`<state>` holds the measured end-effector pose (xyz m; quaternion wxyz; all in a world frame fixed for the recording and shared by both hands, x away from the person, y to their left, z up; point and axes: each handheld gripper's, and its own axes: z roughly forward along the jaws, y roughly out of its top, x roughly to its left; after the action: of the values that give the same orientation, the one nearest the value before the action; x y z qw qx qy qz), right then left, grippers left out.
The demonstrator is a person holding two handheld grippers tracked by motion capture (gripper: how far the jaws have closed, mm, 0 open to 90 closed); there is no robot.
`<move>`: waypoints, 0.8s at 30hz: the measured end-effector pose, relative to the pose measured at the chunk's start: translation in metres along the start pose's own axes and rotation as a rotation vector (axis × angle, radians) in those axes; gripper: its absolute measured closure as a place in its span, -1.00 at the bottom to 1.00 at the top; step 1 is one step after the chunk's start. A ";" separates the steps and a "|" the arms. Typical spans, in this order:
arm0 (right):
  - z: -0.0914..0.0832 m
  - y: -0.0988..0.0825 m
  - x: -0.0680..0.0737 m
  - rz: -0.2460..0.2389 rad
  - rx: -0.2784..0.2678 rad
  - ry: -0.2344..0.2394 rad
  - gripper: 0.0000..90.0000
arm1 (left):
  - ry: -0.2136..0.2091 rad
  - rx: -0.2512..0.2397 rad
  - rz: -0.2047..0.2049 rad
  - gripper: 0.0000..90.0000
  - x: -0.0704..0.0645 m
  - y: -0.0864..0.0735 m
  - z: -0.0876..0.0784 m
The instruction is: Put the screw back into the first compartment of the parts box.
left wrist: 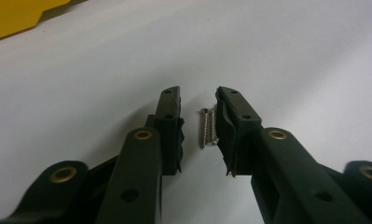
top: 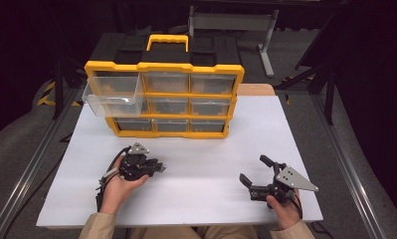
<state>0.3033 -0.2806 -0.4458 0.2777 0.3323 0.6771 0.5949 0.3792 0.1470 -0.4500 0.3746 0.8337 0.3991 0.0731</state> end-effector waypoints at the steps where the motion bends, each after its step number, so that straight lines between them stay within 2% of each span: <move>1: 0.000 0.000 0.000 -0.003 0.001 -0.001 -0.94 | -0.009 -0.003 -0.004 0.64 -0.001 0.000 0.002; 6: 0.000 0.000 0.000 0.000 -0.002 -0.003 -0.94 | -0.012 0.013 0.014 0.73 -0.002 0.001 0.005; 10: 0.000 0.000 -0.001 -0.001 -0.003 -0.001 -0.94 | 0.013 0.023 0.029 0.80 -0.002 0.001 0.007; 14: 0.000 0.000 -0.001 -0.003 -0.003 -0.004 -0.94 | -0.002 0.032 0.042 0.82 -0.003 0.003 0.009; 19: 0.000 0.001 -0.001 0.001 -0.005 -0.003 -0.94 | -0.003 0.030 0.049 0.82 -0.004 0.005 0.009; 20: 0.000 0.000 -0.001 0.000 -0.005 -0.002 -0.94 | 0.008 0.028 0.053 0.82 -0.004 0.005 0.009; 22: 0.000 0.000 -0.001 -0.001 -0.004 -0.002 -0.94 | 0.000 0.050 0.056 0.82 -0.003 0.005 0.010; 24: 0.000 0.000 -0.001 0.001 -0.005 -0.002 -0.94 | 0.008 0.052 0.053 0.83 -0.002 0.003 0.013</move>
<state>0.3035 -0.2814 -0.4454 0.2791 0.3325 0.6752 0.5963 0.3850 0.1372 -0.4565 0.3490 0.8532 0.3802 0.0759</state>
